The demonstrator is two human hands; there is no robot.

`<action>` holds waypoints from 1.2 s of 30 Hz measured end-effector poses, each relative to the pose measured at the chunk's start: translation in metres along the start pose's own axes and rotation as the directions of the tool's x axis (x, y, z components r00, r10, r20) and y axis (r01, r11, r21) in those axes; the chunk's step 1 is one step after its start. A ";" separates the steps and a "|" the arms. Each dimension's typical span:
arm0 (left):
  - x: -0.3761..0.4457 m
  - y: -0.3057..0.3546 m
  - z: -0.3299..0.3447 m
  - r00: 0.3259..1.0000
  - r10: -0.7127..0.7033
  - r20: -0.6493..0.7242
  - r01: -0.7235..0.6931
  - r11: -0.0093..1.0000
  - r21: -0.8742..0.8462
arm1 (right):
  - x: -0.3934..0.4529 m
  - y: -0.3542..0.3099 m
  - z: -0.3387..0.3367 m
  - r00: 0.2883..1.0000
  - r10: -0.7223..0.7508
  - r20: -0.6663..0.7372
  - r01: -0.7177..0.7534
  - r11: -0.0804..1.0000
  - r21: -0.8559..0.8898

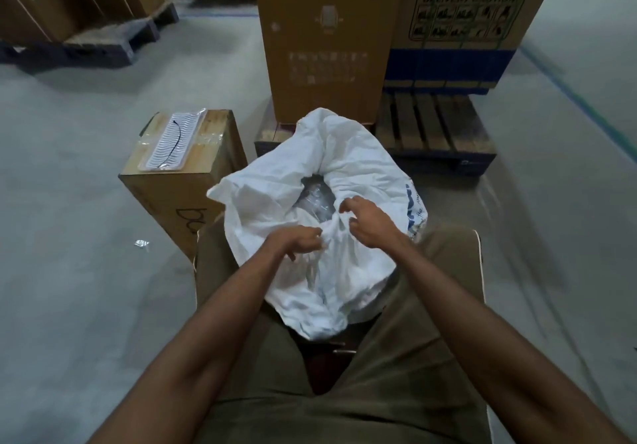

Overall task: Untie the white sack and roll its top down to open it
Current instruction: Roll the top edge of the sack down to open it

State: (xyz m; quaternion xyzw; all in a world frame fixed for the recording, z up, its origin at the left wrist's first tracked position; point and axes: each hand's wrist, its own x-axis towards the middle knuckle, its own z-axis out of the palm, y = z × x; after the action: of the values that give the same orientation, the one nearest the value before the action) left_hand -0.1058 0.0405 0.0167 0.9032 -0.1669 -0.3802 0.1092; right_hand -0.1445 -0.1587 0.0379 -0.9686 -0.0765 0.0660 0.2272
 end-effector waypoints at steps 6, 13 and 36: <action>0.040 0.001 -0.044 0.902 0.063 -0.428 -0.128 0.984 -0.124 | 0.084 -0.003 0.029 0.996 -0.051 0.070 0.070 0.953 -0.294; 0.115 -0.055 -0.072 0.824 -0.248 -0.510 0.171 0.966 -0.194 | 0.134 0.058 -0.004 0.976 0.171 0.137 -0.060 0.810 -0.583; 0.122 -0.034 -0.189 0.778 -0.279 -0.563 0.136 0.949 -0.283 | 0.208 0.018 -0.056 0.760 -0.167 -0.628 0.030 0.974 -0.223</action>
State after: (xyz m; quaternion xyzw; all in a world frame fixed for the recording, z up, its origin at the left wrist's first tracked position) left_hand 0.1185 0.0383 0.0561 0.9708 0.0217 -0.1030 0.2156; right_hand 0.0702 -0.1620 0.0602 -0.9448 -0.0514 -0.2896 0.1446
